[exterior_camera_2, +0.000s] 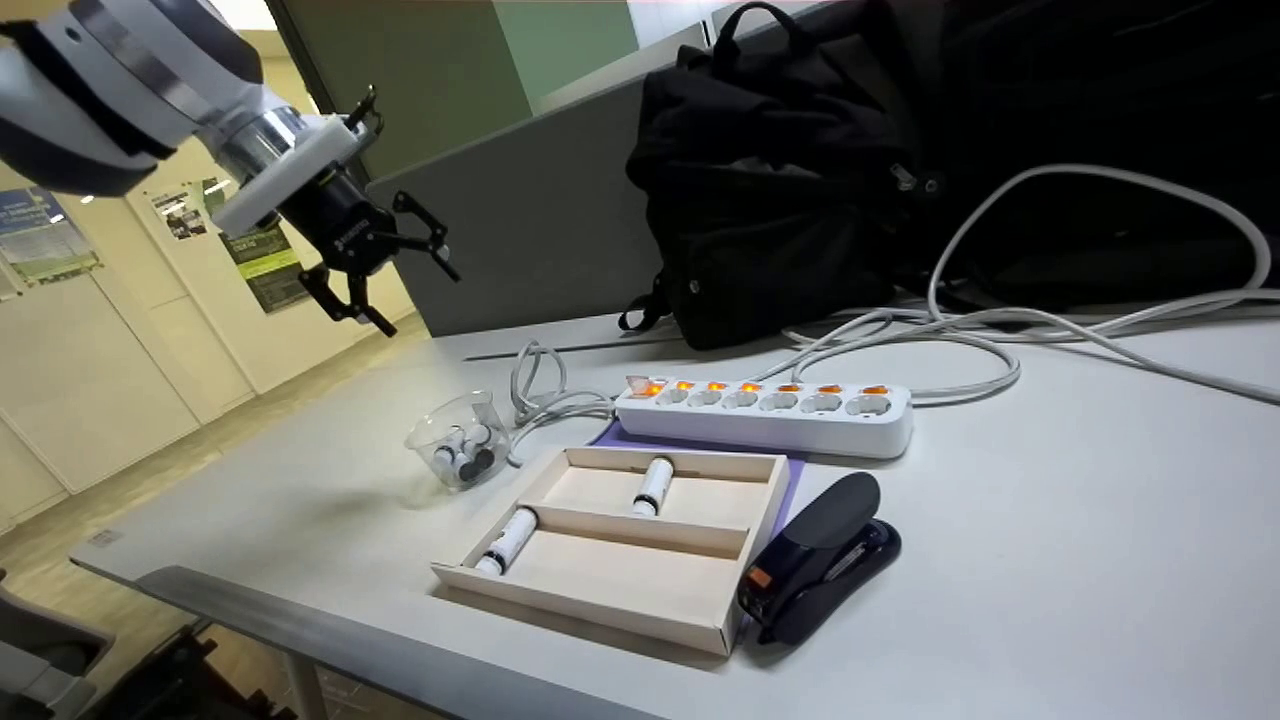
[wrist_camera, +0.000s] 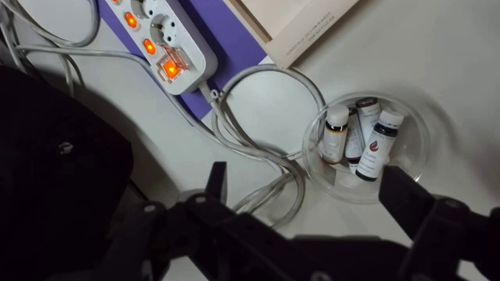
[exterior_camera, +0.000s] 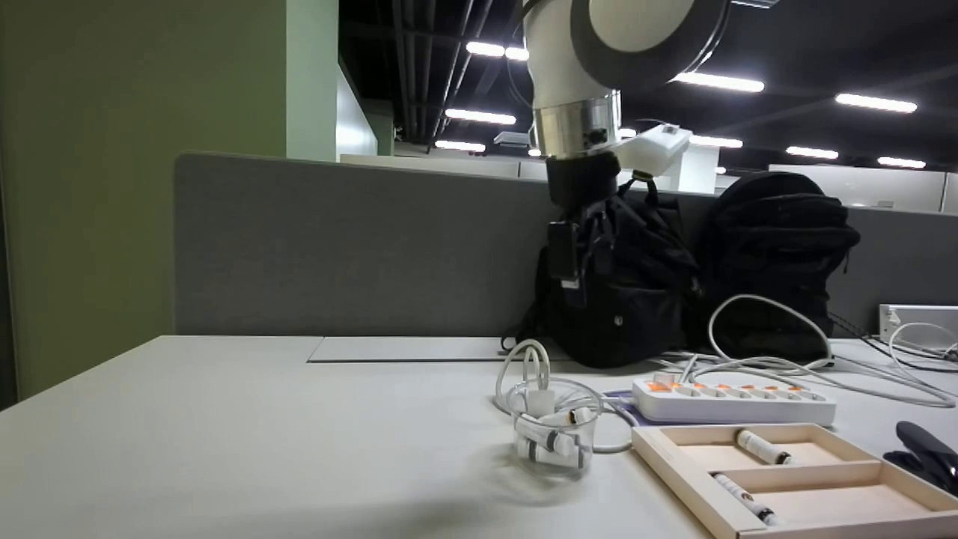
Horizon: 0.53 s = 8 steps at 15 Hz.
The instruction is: Pick the object in the cup and put it in the upper segment of the box
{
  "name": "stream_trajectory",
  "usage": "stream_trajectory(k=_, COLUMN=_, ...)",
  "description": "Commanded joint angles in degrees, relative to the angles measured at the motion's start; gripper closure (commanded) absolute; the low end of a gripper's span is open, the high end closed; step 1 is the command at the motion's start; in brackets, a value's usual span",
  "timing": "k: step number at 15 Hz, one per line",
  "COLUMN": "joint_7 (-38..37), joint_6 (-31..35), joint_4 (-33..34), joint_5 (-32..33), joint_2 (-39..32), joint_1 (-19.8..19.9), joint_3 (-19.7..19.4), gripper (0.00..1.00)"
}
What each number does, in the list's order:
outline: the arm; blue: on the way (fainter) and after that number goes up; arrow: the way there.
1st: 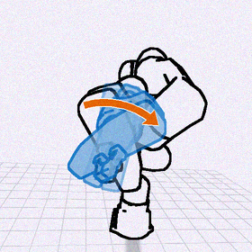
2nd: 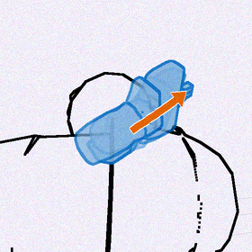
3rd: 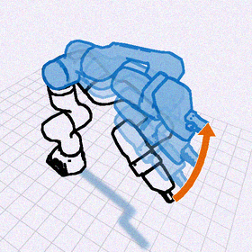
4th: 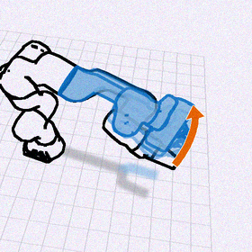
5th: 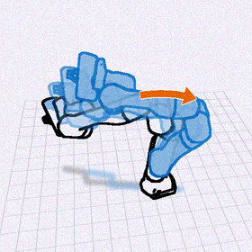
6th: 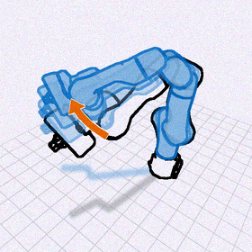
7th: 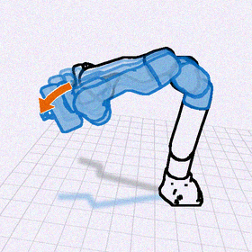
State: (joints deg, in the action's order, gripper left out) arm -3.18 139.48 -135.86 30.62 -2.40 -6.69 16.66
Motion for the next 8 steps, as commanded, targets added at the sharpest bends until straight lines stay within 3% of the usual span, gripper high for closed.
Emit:
stream_trajectory(k=1, joint_7=-6.63, joint_6=-1.27, joint_4=7.18, joint_5=4.52, joint_2=-9.81, joint_1=-3.79, joint_3=-2.87, gripper=0.0)
stream_trajectory(k=2, joint_7=-10.11, joint_6=-2.02, joint_4=8.07, joint_5=6.14, joint_2=-11.58, joint_1=-5.12, joint_3=-3.95, gripper=0.0)
stream_trajectory(k=3, joint_7=-4.21, joint_6=-0.03, joint_4=4.54, joint_5=2.68, joint_2=-7.43, joint_1=-4.52, joint_3=-3.86, gripper=0.0)
stream_trajectory(k=8, joint_7=-4.15, joint_6=0.47, joint_4=5.12, joint_5=2.68, joint_2=-8.84, joint_1=-5.44, joint_3=-4.79, gripper=0.0)
